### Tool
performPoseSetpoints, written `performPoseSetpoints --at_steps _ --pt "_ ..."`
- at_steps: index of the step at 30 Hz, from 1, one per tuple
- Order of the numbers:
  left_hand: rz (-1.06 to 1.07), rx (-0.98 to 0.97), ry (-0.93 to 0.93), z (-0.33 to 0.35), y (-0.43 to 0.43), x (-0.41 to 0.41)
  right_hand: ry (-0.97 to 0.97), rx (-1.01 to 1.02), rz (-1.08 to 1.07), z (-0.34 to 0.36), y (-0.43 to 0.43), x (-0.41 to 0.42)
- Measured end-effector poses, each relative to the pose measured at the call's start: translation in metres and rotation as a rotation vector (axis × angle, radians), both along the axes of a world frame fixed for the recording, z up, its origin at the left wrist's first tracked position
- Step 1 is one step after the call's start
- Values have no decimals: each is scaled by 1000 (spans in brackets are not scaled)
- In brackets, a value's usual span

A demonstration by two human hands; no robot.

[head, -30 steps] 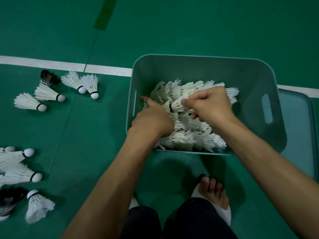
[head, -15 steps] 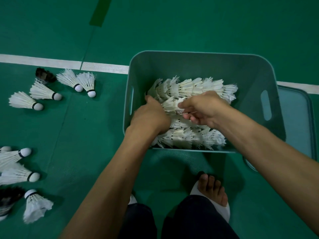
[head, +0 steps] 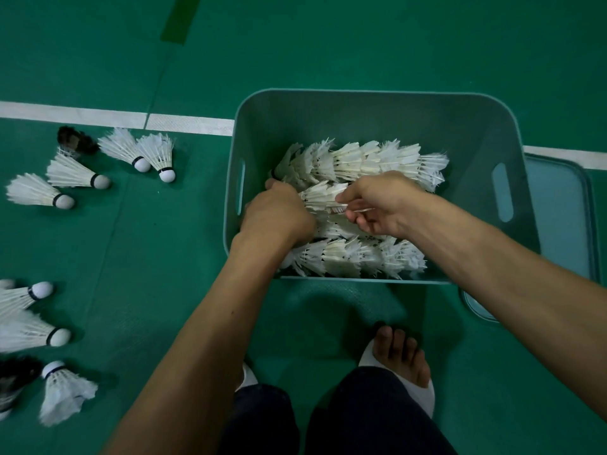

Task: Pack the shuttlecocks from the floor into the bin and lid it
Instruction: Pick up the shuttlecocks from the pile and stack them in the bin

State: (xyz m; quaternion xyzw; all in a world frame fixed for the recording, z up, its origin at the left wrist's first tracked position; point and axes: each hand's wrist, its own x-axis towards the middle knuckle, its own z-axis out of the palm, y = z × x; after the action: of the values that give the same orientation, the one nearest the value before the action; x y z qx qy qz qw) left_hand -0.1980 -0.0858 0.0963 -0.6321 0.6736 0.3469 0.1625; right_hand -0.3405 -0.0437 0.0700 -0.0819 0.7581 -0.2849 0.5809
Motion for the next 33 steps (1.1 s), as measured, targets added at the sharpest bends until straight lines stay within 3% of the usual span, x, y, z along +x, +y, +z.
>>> performPoseSetpoints --at_steps 9,17,21,24,33 --pt "-151 -267 -66 25 30 3 -48 48 57 -1 4 -11" --pt "-192 -131 -70 17 7 1 108 -10 22 -4 -7 0" --pt "-158 -98 -13 15 -3 3 85 -26 -31 -4 -9 1" --pt "-122 -121 32 12 -4 4 38 -27 -91 0 -2 -2" --pt "-82 -199 129 7 1 5 135 -50 -306 2 17 -3"
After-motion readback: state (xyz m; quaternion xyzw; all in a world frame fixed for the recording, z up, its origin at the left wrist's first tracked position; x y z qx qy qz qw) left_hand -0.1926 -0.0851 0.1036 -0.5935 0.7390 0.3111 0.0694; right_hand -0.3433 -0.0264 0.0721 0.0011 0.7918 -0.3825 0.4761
